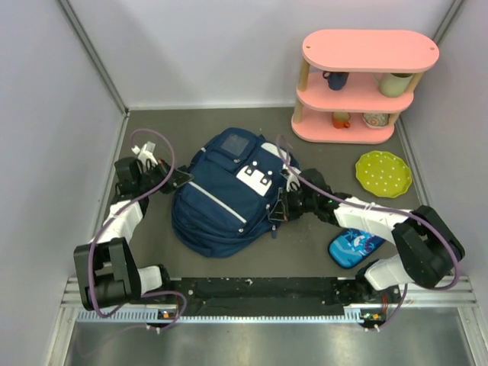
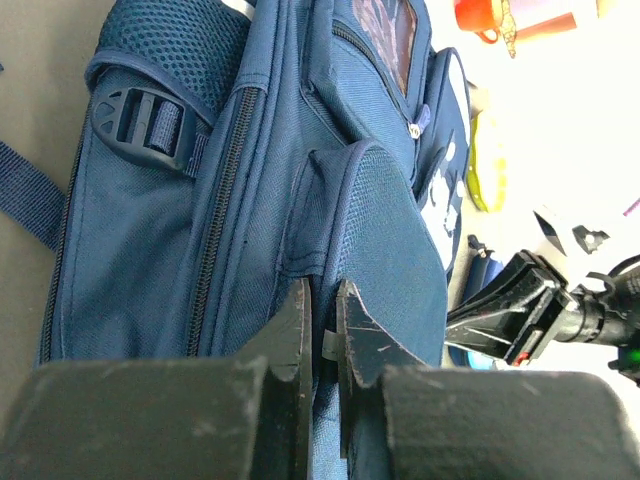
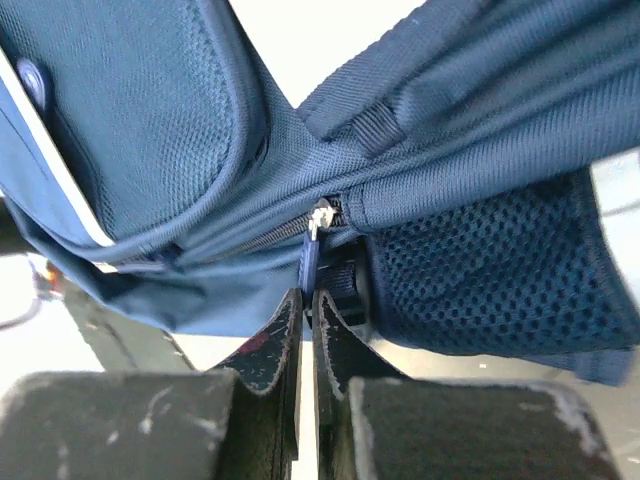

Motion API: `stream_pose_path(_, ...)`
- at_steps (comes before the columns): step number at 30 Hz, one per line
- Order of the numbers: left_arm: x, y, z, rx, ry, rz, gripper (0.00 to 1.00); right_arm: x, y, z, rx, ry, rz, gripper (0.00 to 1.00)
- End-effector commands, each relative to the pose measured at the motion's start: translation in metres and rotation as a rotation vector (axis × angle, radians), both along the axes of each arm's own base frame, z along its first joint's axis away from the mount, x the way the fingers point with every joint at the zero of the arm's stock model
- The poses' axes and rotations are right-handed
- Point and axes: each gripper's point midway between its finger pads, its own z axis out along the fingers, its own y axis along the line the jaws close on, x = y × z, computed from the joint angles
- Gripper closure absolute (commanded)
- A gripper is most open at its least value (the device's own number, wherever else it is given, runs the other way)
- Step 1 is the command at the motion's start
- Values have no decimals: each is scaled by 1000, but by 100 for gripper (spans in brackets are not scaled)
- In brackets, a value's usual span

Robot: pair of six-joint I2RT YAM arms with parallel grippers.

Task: Pack the student bag
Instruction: Unzip the student bag at the center of the board.

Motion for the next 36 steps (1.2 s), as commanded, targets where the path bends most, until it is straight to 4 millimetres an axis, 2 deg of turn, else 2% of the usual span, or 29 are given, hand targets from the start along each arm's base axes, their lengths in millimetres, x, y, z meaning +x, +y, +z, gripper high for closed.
stream_pose_path(1, 2, -2, 27, -48, -100, 35, 100, -5, 45, 62, 427, 154, -35, 100)
stream_pose_path(2, 2, -3, 28, -50, -103, 37, 100, -11, 47, 61, 466, 189, -28, 100)
stream_pose_path(3, 1, -3, 28, -52, -108, 38, 100, -11, 54, 80, 566, 215, -33, 100)
stream_pose_path(4, -1, -3, 28, -61, -107, 47, 100, -16, 56, 82, 599, 244, -22, 100)
stream_pose_path(5, 0, -3, 30, -62, -122, 54, 100, -21, 55, 76, 612, 308, -42, 100)
stream_pose_path(13, 5, 1, 39, -93, -157, 116, 100, -57, 75, 56, 545, 357, 8, 100)
stream_pose_path(17, 9, 6, 44, -91, -168, 150, 100, -68, 80, 52, 540, 379, 29, 100)
stream_pose_path(20, 14, 8, 47, -78, -176, 159, 100, -68, 77, 55, 549, 346, 28, 100)
stream_pose_path(21, 16, 10, 47, -63, -182, 161, 100, -64, 76, 55, 538, 316, 14, 100)
stream_pose_path(22, 18, 11, 46, -54, -170, 163, 100, -59, 75, 71, 550, 262, 19, 95)
stream_pose_path(23, 20, 12, 45, -42, -168, 162, 100, -53, 73, 75, 524, 183, 30, 90)
stream_pose_path(24, 21, 13, 44, -19, -169, 154, 97, -48, 63, 62, 429, 186, -24, 78)
stream_pose_path(25, 27, 16, 44, -4, -150, 159, 88, -38, 64, 93, 447, 95, -22, 71)
stream_pose_path(26, 31, 18, 47, 11, -151, 160, 79, -29, 59, 98, 402, 12, -19, 65)
stream_pose_path(27, 40, 22, 59, 36, -186, 162, 73, -18, 43, 86, 296, 0, -101, 56)
stream_pose_path(28, 48, 26, 58, 42, -177, 166, 72, -4, 39, 102, 283, -57, -136, 53)
stream_pose_path(29, 52, 27, 60, 51, -169, 155, 69, 5, 30, 108, 252, -111, -158, 49)
stream_pose_path(30, 64, 30, 82, 83, -225, 143, 65, 18, 22, 113, 237, -145, -206, 42)
stream_pose_path(31, 71, 34, 76, 90, -191, 138, 62, 29, 7, 111, 197, -138, -251, 39)
stream_pose_path(32, 70, 33, 75, 92, -144, 121, 52, 39, -2, 107, 167, -139, -278, 38)
stream_pose_path(33, 78, 37, 91, 124, -174, 110, 48, 47, -8, 105, 146, -140, -298, 37)
stream_pose_path(35, 82, 40, 94, 152, -164, 108, 44, 64, -21, 106, 107, -152, -335, 37)
stream_pose_path(36, 79, 43, 95, 178, -147, 110, 43, 72, -28, 95, 55, -148, -369, 33)
